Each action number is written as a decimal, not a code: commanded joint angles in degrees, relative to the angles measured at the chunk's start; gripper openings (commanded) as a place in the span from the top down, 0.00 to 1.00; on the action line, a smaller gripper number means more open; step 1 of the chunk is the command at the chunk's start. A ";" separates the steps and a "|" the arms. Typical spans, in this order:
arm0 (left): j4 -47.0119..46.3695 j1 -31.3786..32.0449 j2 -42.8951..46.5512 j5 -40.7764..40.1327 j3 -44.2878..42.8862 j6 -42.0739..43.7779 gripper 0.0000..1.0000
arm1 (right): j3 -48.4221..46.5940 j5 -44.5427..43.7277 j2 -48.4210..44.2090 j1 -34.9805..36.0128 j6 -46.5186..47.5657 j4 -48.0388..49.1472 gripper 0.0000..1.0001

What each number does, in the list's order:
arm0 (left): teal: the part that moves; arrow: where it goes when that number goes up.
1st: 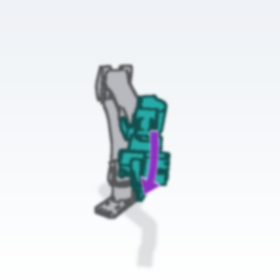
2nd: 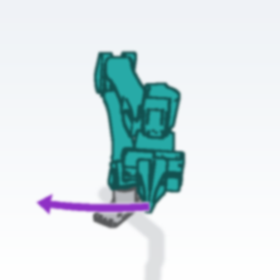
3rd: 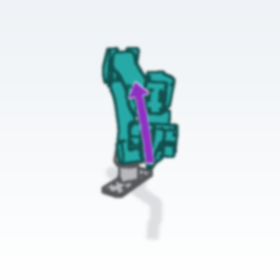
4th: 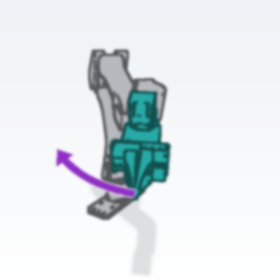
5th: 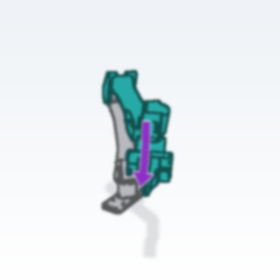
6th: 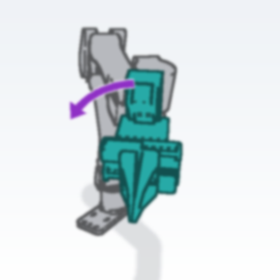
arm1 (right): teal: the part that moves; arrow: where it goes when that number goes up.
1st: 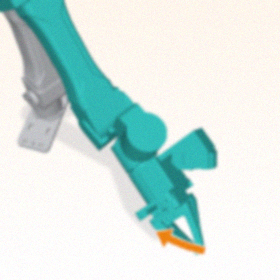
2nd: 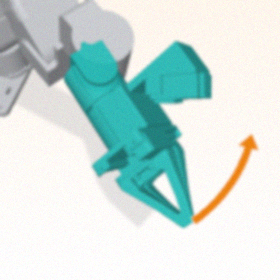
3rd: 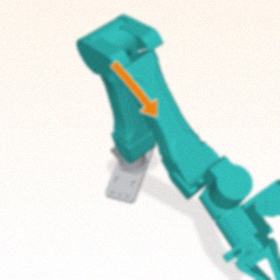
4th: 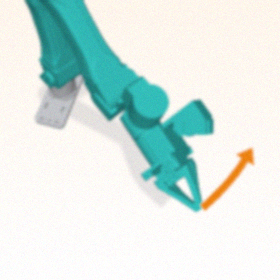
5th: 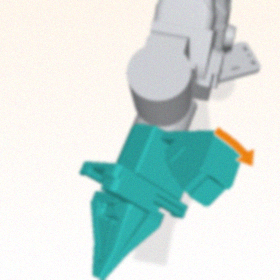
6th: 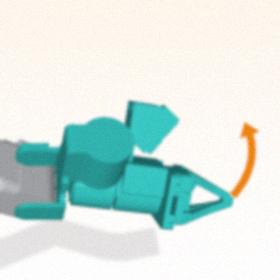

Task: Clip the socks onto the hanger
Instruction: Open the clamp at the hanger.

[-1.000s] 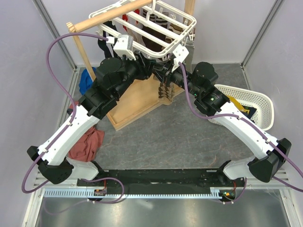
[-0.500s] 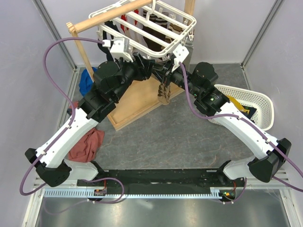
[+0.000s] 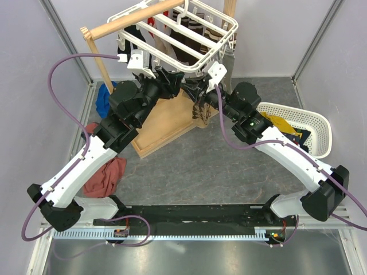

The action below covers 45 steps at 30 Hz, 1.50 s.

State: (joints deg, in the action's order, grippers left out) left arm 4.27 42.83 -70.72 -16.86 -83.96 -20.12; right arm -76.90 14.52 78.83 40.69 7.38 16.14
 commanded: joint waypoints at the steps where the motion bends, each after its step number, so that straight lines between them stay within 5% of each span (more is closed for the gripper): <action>1: -4.01 -0.38 2.07 -0.54 0.29 -1.06 0.46 | 3.77 -1.25 -1.74 0.45 7.99 7.49 1.00; 12: -3.57 -0.73 0.67 0.95 -0.67 -1.50 0.49 | 3.60 -3.45 -2.19 1.32 14.42 6.97 1.00; 24: -3.83 -0.90 0.41 1.66 -0.68 -1.94 0.83 | 1.24 -2.83 -1.75 1.85 10.47 2.77 0.97; 28: -3.31 -0.99 0.76 0.96 -0.68 -0.10 0.98 | 0.09 -4.15 -2.01 1.85 6.52 0.21 0.74; 34: -1.29 -0.99 -0.12 0.87 -2.61 5.44 0.98 | -3.43 -6.96 -4.28 1.85 -0.42 -9.98 0.39; 45: 1.00 -0.99 -1.53 3.50 -4.54 11.85 0.98 | -7.65 -31.54 -10.09 0.72 -6.67 -47.67 0.21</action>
State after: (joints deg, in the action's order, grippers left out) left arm 4.62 42.06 -71.29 -14.70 -85.78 -12.75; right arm -82.70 -3.90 70.63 42.19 3.79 -14.20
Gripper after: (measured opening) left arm 0.056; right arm 0.776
